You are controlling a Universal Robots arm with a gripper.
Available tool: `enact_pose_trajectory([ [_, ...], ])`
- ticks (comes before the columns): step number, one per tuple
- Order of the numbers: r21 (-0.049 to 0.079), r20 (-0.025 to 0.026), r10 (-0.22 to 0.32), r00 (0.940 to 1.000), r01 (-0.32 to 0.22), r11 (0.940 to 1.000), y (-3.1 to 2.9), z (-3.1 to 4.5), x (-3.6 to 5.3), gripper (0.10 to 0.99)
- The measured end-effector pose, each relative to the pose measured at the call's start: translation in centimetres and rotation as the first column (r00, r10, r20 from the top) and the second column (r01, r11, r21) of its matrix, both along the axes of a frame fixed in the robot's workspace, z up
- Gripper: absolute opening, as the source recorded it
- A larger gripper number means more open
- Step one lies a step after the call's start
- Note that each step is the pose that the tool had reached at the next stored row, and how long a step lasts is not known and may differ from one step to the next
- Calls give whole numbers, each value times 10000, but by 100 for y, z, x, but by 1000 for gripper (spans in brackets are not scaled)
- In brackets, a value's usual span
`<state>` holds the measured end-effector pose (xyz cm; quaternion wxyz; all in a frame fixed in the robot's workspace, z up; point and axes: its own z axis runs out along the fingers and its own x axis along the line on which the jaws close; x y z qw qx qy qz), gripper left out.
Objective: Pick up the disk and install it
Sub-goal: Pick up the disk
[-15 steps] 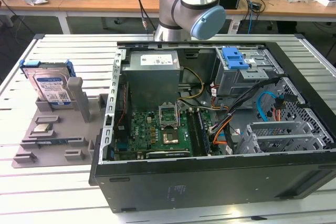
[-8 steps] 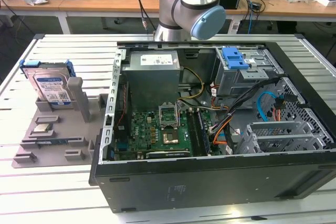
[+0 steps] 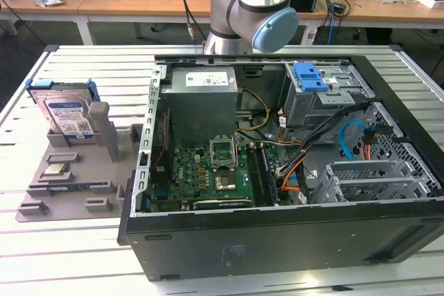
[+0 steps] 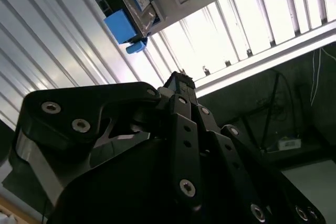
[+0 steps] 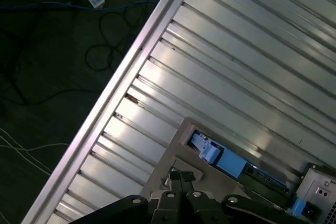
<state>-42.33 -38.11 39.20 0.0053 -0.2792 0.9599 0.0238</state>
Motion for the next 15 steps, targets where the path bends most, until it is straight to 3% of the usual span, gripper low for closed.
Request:
enact_pose_trajectory([
  [3, 0, 0, 485, 9988, -485, 9988, 0, 0, 0, 106],
  [7, 0, 0, 1200, 9928, -1200, 9928, 0, 0, 0, 106],
  [11, 0, 0, 1867, 9824, -1867, 9824, 0, 0, 0, 106],
  [15, 0, 0, 2597, 9657, -2597, 9657, 0, 0, 0, 106],
])
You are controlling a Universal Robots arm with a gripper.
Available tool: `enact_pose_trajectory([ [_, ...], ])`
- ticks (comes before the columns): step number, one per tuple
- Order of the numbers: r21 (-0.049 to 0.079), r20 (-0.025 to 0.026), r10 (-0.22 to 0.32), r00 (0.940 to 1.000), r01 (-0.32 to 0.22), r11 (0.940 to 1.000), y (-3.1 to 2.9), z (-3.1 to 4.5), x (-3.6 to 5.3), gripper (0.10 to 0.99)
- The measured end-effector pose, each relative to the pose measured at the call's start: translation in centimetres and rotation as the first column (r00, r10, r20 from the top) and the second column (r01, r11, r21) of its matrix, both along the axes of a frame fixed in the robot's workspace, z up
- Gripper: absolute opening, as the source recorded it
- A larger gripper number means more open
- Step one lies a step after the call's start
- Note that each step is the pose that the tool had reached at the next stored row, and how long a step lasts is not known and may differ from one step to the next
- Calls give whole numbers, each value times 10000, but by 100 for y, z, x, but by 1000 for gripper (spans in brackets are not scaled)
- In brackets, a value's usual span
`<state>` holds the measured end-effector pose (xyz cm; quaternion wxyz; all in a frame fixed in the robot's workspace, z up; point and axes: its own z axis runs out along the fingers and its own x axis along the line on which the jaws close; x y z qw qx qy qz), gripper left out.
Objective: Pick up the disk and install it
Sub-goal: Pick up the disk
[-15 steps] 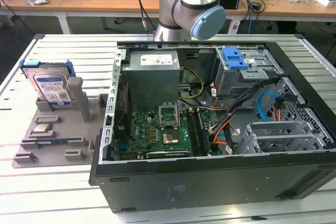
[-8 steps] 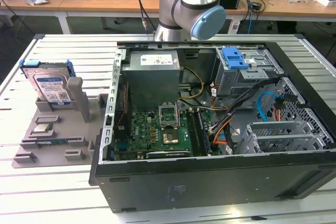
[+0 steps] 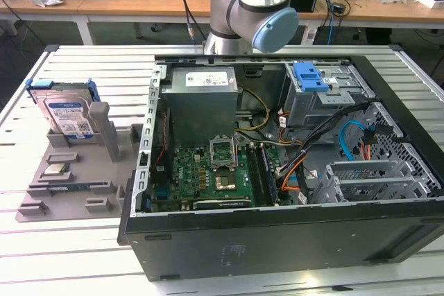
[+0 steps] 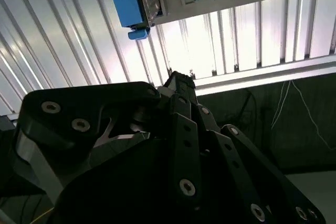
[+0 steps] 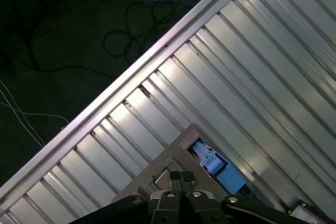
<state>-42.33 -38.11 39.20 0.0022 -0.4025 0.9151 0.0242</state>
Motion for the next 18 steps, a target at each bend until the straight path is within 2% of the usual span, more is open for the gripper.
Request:
enact_pose_trajectory([
  [2, 0, 0, 207, 9998, -207, 9998, 0, 0, 0, 106],
  [5, 0, 0, 824, 9966, -824, 9966, 1, 0, 0, 106],
  [11, 0, 0, 1337, 9910, -1337, 9910, 1, 0, 0, 106],
  [18, 1, 0, 2101, 9777, -2101, 9777, 1, 0, 0, 106],
])
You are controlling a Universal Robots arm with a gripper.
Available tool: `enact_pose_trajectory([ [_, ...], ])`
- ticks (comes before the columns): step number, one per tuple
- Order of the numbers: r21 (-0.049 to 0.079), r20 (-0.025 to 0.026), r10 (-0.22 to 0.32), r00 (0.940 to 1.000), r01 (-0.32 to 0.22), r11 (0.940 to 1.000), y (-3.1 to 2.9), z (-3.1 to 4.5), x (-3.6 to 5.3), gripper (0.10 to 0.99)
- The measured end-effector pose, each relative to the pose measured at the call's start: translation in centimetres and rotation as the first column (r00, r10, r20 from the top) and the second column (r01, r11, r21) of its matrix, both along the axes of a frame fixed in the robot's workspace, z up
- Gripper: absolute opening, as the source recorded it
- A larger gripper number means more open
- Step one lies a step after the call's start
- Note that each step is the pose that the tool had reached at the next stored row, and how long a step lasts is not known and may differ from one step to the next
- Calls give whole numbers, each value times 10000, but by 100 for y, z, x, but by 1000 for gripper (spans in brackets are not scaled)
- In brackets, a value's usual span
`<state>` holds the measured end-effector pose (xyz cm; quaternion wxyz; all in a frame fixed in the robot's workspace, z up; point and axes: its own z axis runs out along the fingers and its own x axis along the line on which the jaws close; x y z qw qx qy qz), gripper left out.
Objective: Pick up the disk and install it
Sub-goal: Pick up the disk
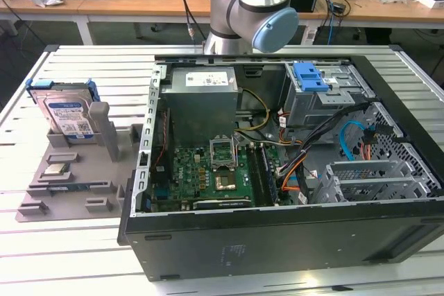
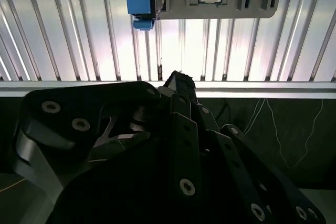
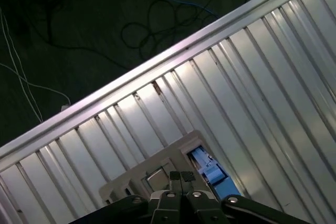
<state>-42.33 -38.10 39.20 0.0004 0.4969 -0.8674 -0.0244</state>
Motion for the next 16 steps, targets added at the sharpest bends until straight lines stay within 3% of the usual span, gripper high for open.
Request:
enact_pose_trajectory([
  [9, 0, 0, 952, 9955, -952, 9955, 0, 0, 0, 106],
  [16, 0, 1, 1667, 9860, -1667, 9860, 0, 0, 0, 106],
])
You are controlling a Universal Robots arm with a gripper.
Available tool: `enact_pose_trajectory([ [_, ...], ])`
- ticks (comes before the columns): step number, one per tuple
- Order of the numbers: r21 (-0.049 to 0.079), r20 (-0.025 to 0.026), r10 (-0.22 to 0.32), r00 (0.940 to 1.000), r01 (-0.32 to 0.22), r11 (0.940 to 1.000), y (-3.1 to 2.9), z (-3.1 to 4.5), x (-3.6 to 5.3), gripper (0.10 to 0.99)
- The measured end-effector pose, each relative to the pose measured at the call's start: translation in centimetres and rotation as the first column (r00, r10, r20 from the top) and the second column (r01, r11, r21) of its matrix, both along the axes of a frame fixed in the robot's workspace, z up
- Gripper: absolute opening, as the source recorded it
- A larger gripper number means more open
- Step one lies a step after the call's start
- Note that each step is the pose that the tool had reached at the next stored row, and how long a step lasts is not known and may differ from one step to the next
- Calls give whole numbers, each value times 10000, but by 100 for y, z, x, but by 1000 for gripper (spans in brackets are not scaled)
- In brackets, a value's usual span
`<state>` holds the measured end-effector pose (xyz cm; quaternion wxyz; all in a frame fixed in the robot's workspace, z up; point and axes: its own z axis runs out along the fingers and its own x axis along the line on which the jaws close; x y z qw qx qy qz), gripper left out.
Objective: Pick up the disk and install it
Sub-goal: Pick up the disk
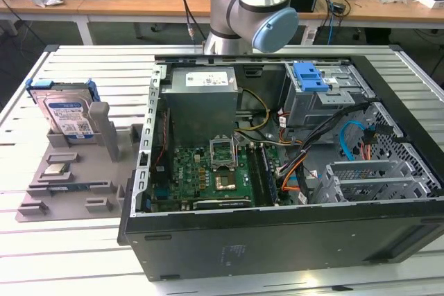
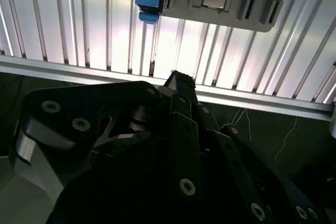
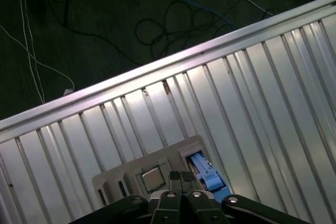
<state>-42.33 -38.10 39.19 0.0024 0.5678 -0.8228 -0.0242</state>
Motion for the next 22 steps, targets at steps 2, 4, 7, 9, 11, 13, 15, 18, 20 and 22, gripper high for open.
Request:
enact_pose_trajectory([
  [2, 0, 1, 255, 9997, -255, 9997, 0, 0, 0, 106],
  [4, -1, 0, 497, 9988, -497, 9988, 0, 0, 0, 106],
  [7, 0, 0, 1061, 9944, -1061, 9944, 0, 0, 0, 106],
  [9, 0, 0, 1318, 9913, -1318, 9913, 0, 0, 0, 106],
  [11, 0, 0, 1655, 9862, -1655, 9862, 0, 0, 0, 106],
  [13, 0, -1, 1721, 9851, -1721, 9851, 0, 0, 0, 106],
  [15, 0, 0, 1722, 9851, -1722, 9851, 0, 0, 0, 106],
  [18, -20, 110, 1720, 9850, -1720, 9851, 2, -1, 0, 106],
  [20, -47, 258, 1722, 9847, -1722, 9851, 0, -3, 1, 106],
  [22, -47, 259, 1723, 9847, -1722, 9850, 0, -3, 0, 106],
])
